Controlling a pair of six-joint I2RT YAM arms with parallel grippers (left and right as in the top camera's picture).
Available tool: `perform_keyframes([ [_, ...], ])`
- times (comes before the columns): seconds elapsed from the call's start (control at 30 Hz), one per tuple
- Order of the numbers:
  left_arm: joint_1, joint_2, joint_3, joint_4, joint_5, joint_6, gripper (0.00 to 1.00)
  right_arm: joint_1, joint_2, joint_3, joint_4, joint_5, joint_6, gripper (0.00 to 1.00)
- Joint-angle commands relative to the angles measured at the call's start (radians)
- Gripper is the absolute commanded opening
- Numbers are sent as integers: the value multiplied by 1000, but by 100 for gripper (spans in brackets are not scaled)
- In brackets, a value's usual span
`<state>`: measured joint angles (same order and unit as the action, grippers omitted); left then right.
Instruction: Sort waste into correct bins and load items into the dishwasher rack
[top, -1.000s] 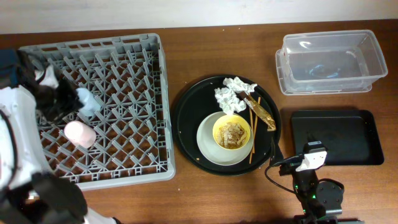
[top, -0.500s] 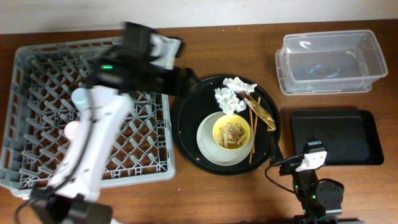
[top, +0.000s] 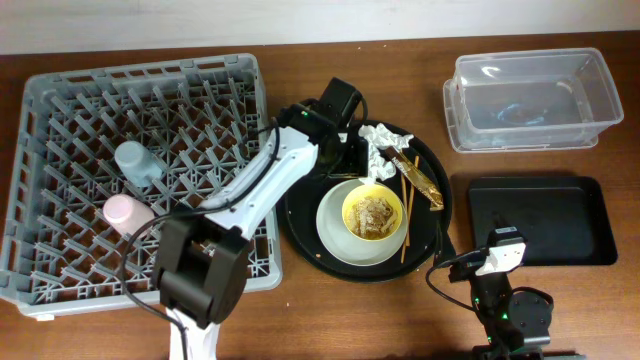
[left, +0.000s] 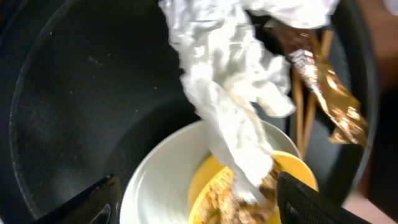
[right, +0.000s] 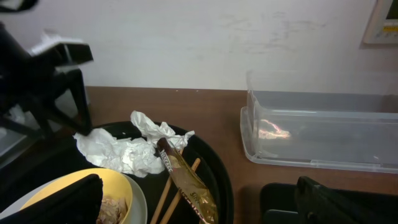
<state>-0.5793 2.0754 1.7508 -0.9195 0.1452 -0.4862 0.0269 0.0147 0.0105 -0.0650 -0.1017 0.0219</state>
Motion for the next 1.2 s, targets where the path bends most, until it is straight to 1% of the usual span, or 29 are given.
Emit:
perform_keyframes([
  [0.0, 3, 33, 0, 17, -18, -37, 78, 5, -8, -5, -6, 8, 0, 99],
  [0.13, 3, 34, 0, 34, -18, -37, 78, 5, -8, -5, -7, 8, 0, 99],
  [0.23, 7, 34, 18, 35, 22, -37, 74, 5, -8, -5, -6, 8, 0, 99],
  [0.3, 20, 32, 70, 11, 85, -36, 72, 5, -8, -5, -7, 8, 0, 99],
  [0.4, 47, 18, 176, -64, 98, -36, 67, 5, -8, -5, -6, 8, 0, 99],
  [0.47, 80, 0, 266, -118, 98, -12, 68, 5, -8, -5, -6, 8, 0, 99],
  [0.53, 121, -26, 350, -160, 96, 31, 74, 5, -8, -5, -6, 8, 0, 99],
  [0.63, 202, -63, 443, -243, 28, 46, 74, 5, -8, -5, -6, 8, 0, 99],
  [0.7, 286, -94, 469, -317, -43, 46, 76, 5, -8, -5, -6, 8, 0, 99],
  [0.8, 431, -113, 469, -427, -106, 46, 85, 5, -8, -5, -6, 8, 0, 99],
  [0.83, 487, -112, 469, -475, -116, 46, 98, 5, -8, -5, -6, 8, 0, 99],
  [0.87, 531, -110, 469, -512, -117, 47, 99, 5, -8, -5, -6, 8, 0, 99],
  [1.0, 709, -109, 468, -631, -116, 46, 99, 5, -8, -5, -6, 8, 0, 99],
  [1.13, 813, -109, 468, -639, -116, 46, 99, 5, -8, -5, -3, 8, 0, 99],
  [1.17, 835, -109, 468, -639, -116, 46, 99, 5, -8, -5, 26, 5, 3, 99],
])
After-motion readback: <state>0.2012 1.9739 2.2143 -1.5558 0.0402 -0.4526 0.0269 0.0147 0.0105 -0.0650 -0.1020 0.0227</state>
